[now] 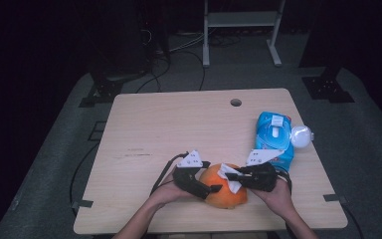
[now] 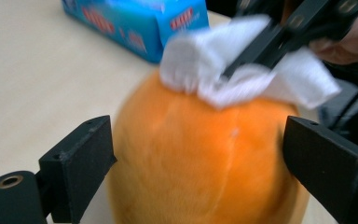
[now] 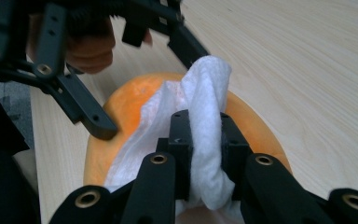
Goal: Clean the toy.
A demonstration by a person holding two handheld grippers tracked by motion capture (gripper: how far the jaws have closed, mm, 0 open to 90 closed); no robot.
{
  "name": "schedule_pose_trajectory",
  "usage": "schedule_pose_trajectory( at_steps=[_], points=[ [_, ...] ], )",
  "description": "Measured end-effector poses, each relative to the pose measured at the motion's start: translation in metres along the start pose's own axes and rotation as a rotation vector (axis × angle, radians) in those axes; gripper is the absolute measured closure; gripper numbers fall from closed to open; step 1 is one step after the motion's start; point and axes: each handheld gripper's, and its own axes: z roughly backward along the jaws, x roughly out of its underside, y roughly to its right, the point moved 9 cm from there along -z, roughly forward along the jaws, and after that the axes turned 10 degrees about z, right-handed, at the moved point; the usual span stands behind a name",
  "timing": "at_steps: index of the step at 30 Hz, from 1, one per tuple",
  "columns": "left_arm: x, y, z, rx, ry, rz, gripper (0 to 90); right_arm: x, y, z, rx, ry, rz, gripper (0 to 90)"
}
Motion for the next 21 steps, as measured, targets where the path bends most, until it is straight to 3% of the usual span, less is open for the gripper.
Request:
schedule_pose_trajectory(
  at_steps=[3, 5, 8, 10, 14, 17, 19, 21],
  points=[
    [0.002, 0.005, -0.002, -0.019, -0.012, -0.056, 17.6, -0.002, -0.001, 0.001, 0.011, -0.005, 0.012, 78.1],
    [0.002, 0.011, -0.003, -0.021, -0.019, -0.112, 21.5, -0.010, -0.006, 0.002, -0.003, 0.031, 0.009, 78.1],
    [0.004, 0.016, -0.003, -0.037, -0.033, -0.158, 23.0, -0.017, -0.015, -0.003, -0.013, 0.029, 0.059, 78.0],
    [0.004, 0.015, -0.002, -0.036, -0.032, -0.152, 23.8, -0.016, -0.014, -0.004, -0.006, 0.017, 0.067, 78.1],
    [0.005, 0.016, -0.001, -0.031, -0.034, -0.162, 24.1, -0.004, 0.003, 0.004, 0.038, -0.005, 0.015, 78.1],
    [0.003, 0.019, -0.001, 0.001, -0.021, -0.150, 19.9, 0.003, 0.007, 0.009, 0.023, -0.006, -0.026, 78.0],
    [-0.003, 0.019, 0.001, 0.027, 0.008, -0.111, 12.5, 0.006, 0.004, 0.009, 0.019, -0.013, -0.013, 77.9],
    [-0.006, 0.015, 0.003, 0.020, 0.020, -0.082, 8.7, 0.006, 0.002, 0.009, 0.023, -0.024, 0.018, 77.9]
  ],
)
